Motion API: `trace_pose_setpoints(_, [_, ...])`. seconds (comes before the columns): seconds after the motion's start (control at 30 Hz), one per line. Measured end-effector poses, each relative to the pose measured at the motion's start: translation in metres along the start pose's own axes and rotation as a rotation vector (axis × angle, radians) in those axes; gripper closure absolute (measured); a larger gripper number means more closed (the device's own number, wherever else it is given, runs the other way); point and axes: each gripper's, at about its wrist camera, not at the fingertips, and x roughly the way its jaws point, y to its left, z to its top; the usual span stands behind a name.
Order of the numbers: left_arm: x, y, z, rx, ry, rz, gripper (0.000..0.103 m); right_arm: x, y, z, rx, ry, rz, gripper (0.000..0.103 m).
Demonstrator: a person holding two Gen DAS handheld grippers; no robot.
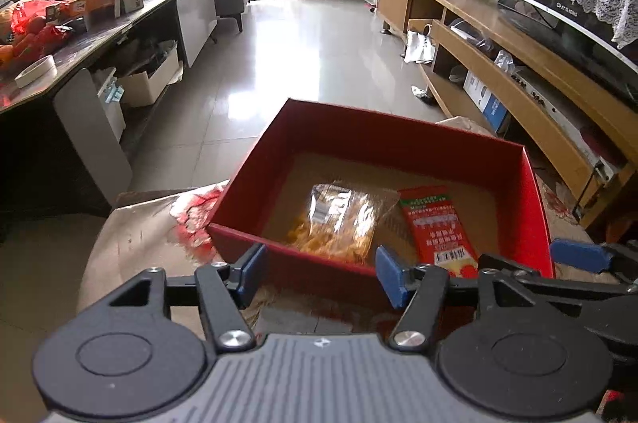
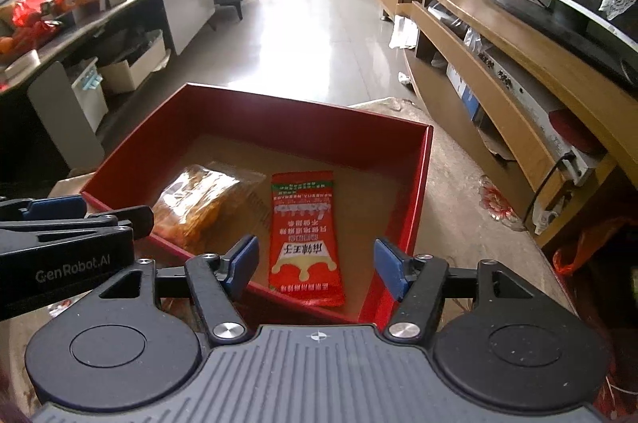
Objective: Organize snacks
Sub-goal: 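Withdraw both tools from the box back over the table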
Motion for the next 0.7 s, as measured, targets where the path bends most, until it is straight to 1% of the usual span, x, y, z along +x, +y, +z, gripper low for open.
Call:
trace_pose_setpoints(0.07, [-0.004,0.001,-0.006,0.009,0.005,0.004,0.040,-0.006,0.002,-0.003,-0.006,-0.008,-0.005,0.029])
trace_pose_setpoints(0.33, [-0.018,0.010,-0.026,0.011,0.031,0.004,0.039,-0.024,0.011,-0.016,-0.025,-0.007,0.003,0.029])
trace_pose_setpoints(0.7, [-0.032,0.020,-0.055,0.008,0.068,-0.005,0.038,-0.038,0.025,-0.041,-0.044,0.032,0.015,0.029])
